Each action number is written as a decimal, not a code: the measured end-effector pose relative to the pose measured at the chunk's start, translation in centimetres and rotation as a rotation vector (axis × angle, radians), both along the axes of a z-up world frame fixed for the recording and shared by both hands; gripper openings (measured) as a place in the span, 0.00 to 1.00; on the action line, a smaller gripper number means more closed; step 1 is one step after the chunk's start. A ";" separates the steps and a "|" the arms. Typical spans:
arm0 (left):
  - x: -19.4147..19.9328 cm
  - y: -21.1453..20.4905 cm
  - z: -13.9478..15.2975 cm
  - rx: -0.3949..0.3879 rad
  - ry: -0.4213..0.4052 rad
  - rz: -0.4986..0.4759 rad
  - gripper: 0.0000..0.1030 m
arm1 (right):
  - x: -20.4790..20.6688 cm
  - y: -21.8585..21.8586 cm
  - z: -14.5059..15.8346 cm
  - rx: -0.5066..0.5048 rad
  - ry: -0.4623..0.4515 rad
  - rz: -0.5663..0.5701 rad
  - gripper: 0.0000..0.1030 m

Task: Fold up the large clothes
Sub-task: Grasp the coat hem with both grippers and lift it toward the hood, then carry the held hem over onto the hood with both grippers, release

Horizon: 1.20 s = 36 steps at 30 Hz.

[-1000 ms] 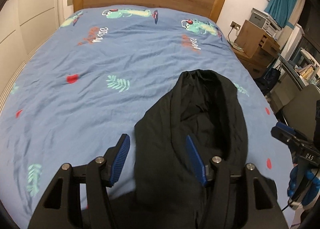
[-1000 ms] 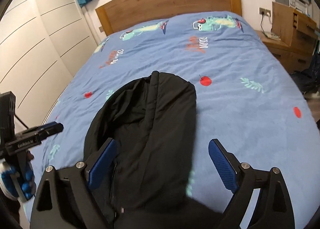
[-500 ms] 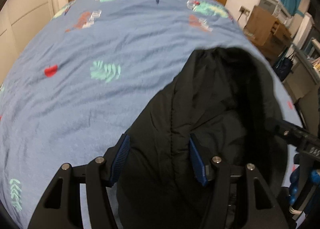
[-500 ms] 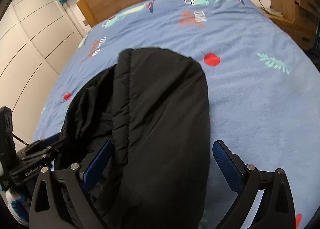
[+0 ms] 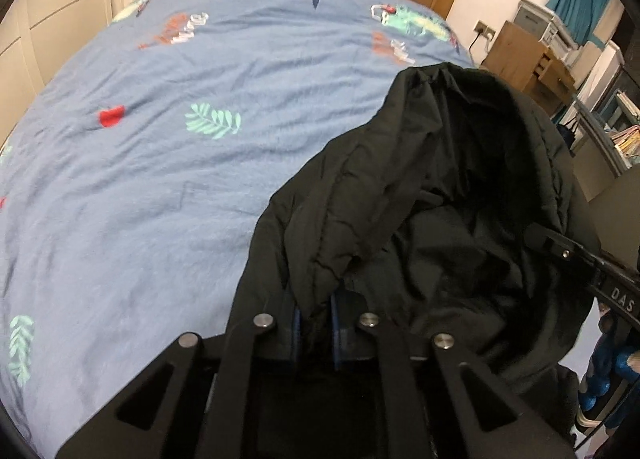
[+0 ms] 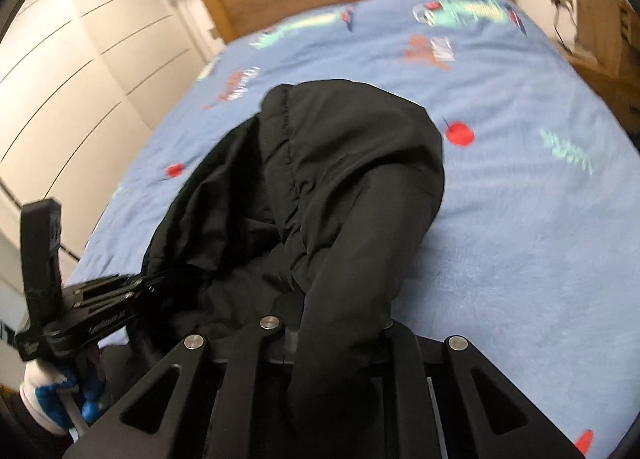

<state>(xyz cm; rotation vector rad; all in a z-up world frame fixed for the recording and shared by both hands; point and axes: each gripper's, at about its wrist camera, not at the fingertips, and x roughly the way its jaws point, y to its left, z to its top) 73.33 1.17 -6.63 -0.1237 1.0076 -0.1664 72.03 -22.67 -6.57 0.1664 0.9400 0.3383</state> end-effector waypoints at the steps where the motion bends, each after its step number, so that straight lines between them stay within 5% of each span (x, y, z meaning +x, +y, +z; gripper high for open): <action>1: -0.9 0.1 0.7 -0.002 -0.008 0.000 0.10 | -1.3 0.3 1.0 -0.012 -0.017 0.017 0.12; 12: -12.9 1.5 8.6 0.009 -0.100 -0.032 0.08 | -14.2 2.9 7.8 -0.085 -0.161 0.188 0.12; 21: -25.8 4.3 11.2 0.015 -0.145 -0.039 0.08 | -27.4 2.3 10.7 -0.084 -0.299 0.222 0.12; 26: -31.7 6.1 8.6 0.006 -0.114 -0.021 0.08 | -32.7 1.1 9.9 -0.019 -0.307 0.180 0.13; 36: -37.3 6.5 0.9 -0.055 -0.079 -0.025 0.10 | -36.6 -1.4 1.7 -0.006 -0.183 0.081 0.16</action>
